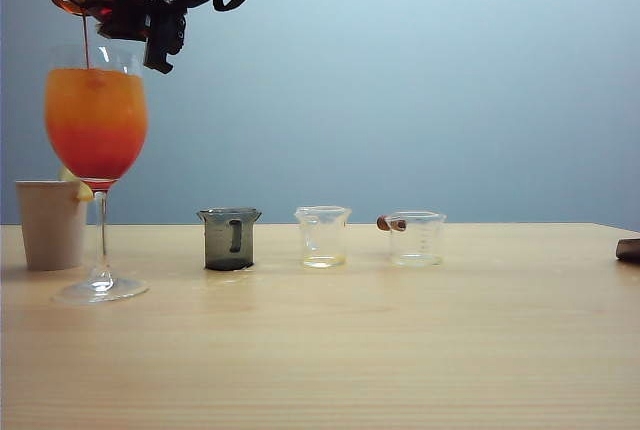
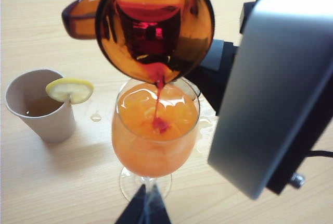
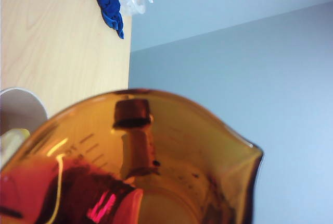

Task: Pick up the fourth measuring cup from the left, pour the grenadine inside into the goblet, and finally put the measuring cup back in its original place.

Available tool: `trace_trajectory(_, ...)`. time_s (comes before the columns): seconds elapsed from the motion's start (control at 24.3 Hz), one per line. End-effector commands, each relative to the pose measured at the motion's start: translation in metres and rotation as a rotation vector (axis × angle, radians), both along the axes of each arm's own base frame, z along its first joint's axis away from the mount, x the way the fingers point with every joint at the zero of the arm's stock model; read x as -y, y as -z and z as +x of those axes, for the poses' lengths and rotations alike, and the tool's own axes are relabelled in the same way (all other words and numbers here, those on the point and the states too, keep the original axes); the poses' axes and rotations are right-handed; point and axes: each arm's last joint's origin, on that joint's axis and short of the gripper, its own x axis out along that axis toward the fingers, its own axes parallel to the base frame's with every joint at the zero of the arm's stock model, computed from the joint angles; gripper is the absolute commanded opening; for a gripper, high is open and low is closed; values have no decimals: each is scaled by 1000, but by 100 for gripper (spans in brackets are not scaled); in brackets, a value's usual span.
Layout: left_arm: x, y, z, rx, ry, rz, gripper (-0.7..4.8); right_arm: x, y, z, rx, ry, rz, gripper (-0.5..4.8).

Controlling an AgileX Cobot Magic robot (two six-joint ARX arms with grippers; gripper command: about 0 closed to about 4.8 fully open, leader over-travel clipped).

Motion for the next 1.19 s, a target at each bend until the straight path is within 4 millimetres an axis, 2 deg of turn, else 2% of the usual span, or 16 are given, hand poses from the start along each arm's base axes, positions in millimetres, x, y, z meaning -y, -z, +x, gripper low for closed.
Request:
trace_trajectory(0.04,0,-2,-1,14,4,1,-5,0,-6,-2,43,-10,8,54)
trace_trajectory(0.66,0,-1,-2,13,12,17,-5,-2,2,4,68,-1,-3,54)
trace_trajectory(1.19,0,-1,-2,9,10,16,-5,-6,-1,-2,94,8,-6,54)
